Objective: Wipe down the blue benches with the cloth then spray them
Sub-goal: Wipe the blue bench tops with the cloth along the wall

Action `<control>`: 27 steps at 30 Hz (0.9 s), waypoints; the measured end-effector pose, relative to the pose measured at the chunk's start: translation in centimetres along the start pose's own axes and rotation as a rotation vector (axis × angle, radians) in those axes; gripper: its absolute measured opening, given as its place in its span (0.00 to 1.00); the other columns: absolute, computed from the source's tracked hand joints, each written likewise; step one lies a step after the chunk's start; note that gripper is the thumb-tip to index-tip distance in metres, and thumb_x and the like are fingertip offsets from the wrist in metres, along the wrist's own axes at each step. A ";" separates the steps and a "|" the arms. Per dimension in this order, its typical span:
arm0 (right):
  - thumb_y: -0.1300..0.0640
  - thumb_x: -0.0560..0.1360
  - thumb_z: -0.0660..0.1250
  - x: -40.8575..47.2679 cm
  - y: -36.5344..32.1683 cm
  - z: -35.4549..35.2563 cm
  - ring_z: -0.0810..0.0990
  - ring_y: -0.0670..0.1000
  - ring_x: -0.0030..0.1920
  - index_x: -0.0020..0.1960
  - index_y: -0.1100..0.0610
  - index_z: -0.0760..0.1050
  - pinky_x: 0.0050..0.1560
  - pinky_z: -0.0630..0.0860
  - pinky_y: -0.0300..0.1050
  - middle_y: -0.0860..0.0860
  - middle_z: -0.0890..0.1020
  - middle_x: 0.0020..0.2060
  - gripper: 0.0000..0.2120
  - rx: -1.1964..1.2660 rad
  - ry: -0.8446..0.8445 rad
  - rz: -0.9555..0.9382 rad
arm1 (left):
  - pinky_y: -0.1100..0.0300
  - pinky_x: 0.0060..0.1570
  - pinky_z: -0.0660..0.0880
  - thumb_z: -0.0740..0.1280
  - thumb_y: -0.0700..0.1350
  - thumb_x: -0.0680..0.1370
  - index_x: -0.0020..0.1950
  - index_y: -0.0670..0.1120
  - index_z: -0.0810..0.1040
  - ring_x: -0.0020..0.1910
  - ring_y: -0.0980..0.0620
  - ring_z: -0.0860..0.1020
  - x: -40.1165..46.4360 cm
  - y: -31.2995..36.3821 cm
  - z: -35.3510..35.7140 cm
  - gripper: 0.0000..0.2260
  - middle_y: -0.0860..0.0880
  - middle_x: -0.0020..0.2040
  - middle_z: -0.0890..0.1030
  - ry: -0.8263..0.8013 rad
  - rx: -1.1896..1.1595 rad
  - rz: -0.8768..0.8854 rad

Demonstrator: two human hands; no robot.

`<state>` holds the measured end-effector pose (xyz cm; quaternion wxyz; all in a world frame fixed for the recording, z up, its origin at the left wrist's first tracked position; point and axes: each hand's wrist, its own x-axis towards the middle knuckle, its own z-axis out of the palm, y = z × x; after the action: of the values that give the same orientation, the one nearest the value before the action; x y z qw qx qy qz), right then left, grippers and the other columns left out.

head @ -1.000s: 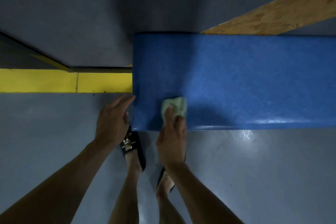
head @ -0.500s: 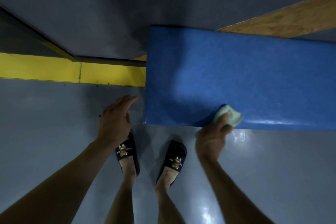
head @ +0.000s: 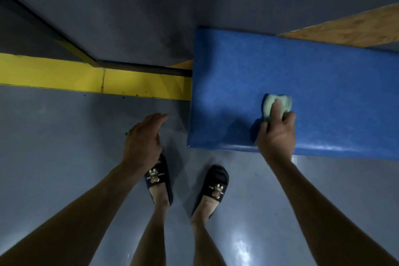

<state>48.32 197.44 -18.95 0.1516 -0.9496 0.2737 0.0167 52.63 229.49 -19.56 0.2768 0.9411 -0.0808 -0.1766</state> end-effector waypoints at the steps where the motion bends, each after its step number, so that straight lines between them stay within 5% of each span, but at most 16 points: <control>1: 0.51 0.73 0.53 0.8 -1.2 0.6 0.73 0.67 0.53 0.76 0.56 0.63 0.50 0.75 0.58 0.64 0.69 0.60 0.31 0.001 0.030 0.054 | 0.43 0.60 0.75 0.61 0.30 0.76 0.71 0.48 0.72 0.62 0.44 0.78 0.0 -0.3 -0.1 0.26 0.46 0.68 0.76 0.002 -0.007 -0.008; 5: 0.55 0.76 0.55 -3.0 -8.0 4.2 0.75 0.65 0.50 0.75 0.58 0.69 0.50 0.76 0.54 0.65 0.74 0.58 0.27 0.065 0.031 -0.252 | 0.46 0.59 0.76 0.61 0.31 0.77 0.71 0.48 0.72 0.59 0.45 0.79 0.1 -1.1 -0.5 0.24 0.47 0.67 0.77 0.007 -0.032 -0.009; 10: 0.56 0.70 0.69 -9.8 -9.1 5.4 0.75 0.54 0.49 0.75 0.51 0.68 0.44 0.75 0.48 0.54 0.74 0.58 0.33 -0.131 -0.306 -0.868 | 0.45 0.58 0.76 0.61 0.32 0.78 0.71 0.47 0.72 0.59 0.44 0.79 -0.1 -2.0 -1.2 0.23 0.46 0.67 0.77 0.011 -0.049 -0.024; 15: 0.57 0.66 0.65 -5.5 -8.1 4.0 0.76 0.54 0.48 0.67 0.50 0.76 0.46 0.73 0.48 0.50 0.75 0.56 0.28 -0.282 -0.220 -1.220 | 0.47 0.59 0.76 0.61 0.31 0.77 0.70 0.46 0.73 0.59 0.42 0.79 0.1 -3.1 -1.8 0.22 0.44 0.66 0.78 0.014 -0.037 -0.021; 17: 0.57 0.70 0.62 -1.0 -9.8 3.7 0.75 0.57 0.49 0.64 0.51 0.78 0.49 0.70 0.50 0.53 0.73 0.57 0.23 -0.266 -0.126 -1.231 | 0.48 0.61 0.74 0.61 0.32 0.78 0.71 0.46 0.73 0.61 0.43 0.78 0.1 -3.3 -1.9 0.22 0.45 0.67 0.77 0.005 -0.032 -0.053; 21: 0.62 0.73 0.64 6.4 -13.4 3.6 0.75 0.64 0.57 0.69 0.55 0.74 0.62 0.67 0.56 0.60 0.76 0.61 0.24 -0.253 -0.079 -0.861 | 0.46 0.62 0.73 0.60 0.34 0.79 0.71 0.49 0.72 0.62 0.44 0.78 0.3 -3.4 -2.0 0.22 0.47 0.68 0.76 -0.027 -0.027 -0.064; 23: 0.63 0.76 0.62 4.5 -12.8 4.4 0.74 0.64 0.63 0.69 0.57 0.75 0.67 0.70 0.58 0.61 0.76 0.64 0.21 -0.162 -0.092 -0.826 | 0.46 0.60 0.74 0.60 0.34 0.79 0.71 0.48 0.72 0.61 0.43 0.78 0.6 -3.2 -2.3 0.22 0.47 0.68 0.77 -0.031 -0.034 -0.064; 27: 0.67 0.68 0.69 -4.2 -8.8 4.2 0.72 0.60 0.70 0.65 0.54 0.79 0.67 0.73 0.62 0.55 0.75 0.68 0.26 -0.130 -0.301 -1.105 | 0.44 0.58 0.77 0.61 0.32 0.78 0.70 0.45 0.73 0.59 0.41 0.80 1.2 -2.8 -2.9 0.21 0.45 0.66 0.78 -0.040 -0.073 -0.037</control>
<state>49.56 207.94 -20.00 0.1164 -0.9462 -0.2893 0.0869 54.98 232.99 -19.17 0.3059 0.9280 -0.0622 -0.2035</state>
